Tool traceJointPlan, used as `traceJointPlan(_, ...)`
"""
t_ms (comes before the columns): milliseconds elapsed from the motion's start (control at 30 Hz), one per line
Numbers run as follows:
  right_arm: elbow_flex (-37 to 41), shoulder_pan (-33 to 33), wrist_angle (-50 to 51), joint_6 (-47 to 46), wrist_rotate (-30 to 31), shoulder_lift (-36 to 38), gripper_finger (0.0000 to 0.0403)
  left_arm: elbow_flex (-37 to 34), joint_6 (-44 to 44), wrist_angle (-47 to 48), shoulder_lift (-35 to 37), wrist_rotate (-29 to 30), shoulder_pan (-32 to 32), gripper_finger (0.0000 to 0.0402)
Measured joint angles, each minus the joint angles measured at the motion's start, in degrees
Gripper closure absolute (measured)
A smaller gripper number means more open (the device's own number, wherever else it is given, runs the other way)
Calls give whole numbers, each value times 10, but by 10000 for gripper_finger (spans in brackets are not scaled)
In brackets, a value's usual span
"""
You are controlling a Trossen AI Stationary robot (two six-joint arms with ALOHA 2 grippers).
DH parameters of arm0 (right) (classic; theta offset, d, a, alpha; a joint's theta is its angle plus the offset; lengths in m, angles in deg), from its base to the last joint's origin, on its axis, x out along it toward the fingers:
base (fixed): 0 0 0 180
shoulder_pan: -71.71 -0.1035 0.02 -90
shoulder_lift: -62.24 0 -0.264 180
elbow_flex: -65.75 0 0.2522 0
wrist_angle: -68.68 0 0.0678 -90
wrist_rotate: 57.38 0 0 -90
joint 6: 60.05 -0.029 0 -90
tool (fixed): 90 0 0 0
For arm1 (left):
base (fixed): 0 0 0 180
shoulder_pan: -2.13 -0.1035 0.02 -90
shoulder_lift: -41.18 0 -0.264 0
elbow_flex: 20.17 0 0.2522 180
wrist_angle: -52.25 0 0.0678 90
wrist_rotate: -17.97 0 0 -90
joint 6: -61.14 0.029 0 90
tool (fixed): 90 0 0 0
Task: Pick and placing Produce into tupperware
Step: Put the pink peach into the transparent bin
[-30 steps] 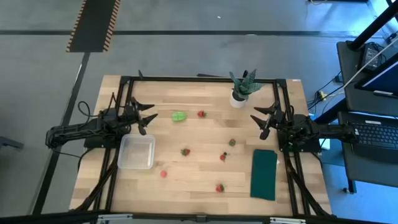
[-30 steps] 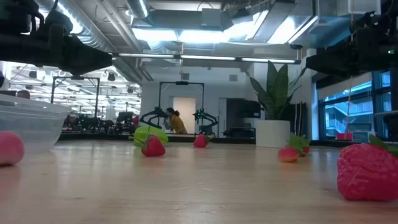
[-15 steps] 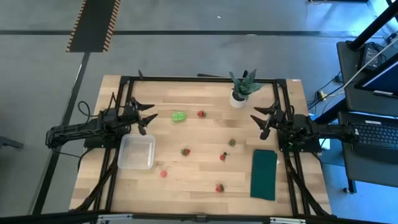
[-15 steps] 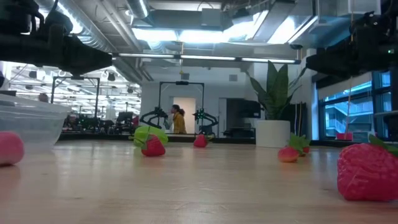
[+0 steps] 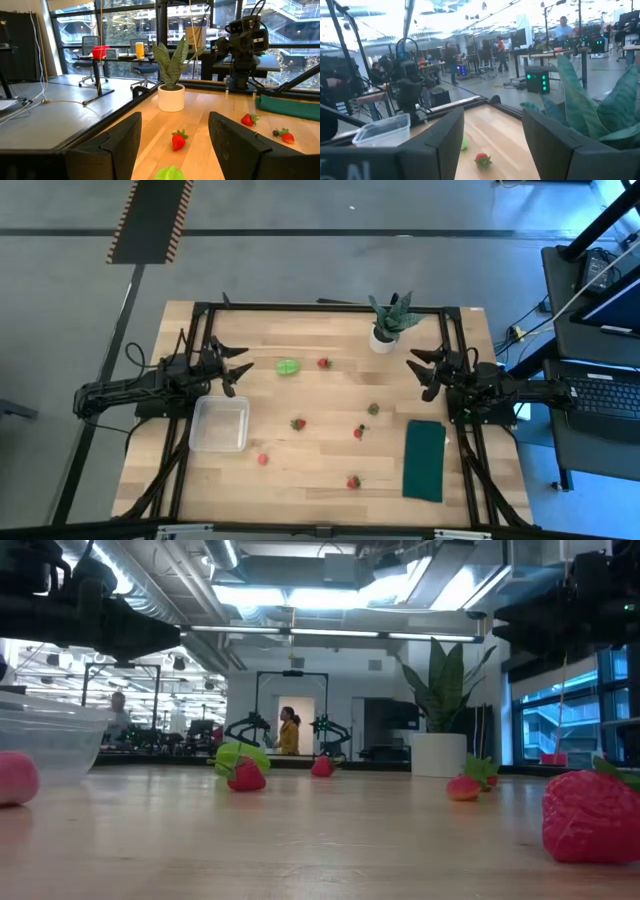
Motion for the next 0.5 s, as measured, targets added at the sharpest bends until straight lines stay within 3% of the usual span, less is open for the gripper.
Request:
traceJointPlan(333,0,0,37,-45,1,-1,199,0,6,-19,0,0,0,178)
traceJointPlan(500,0,0,36,-47,1,-1,199,0,-43,-70,0,0,0,178)
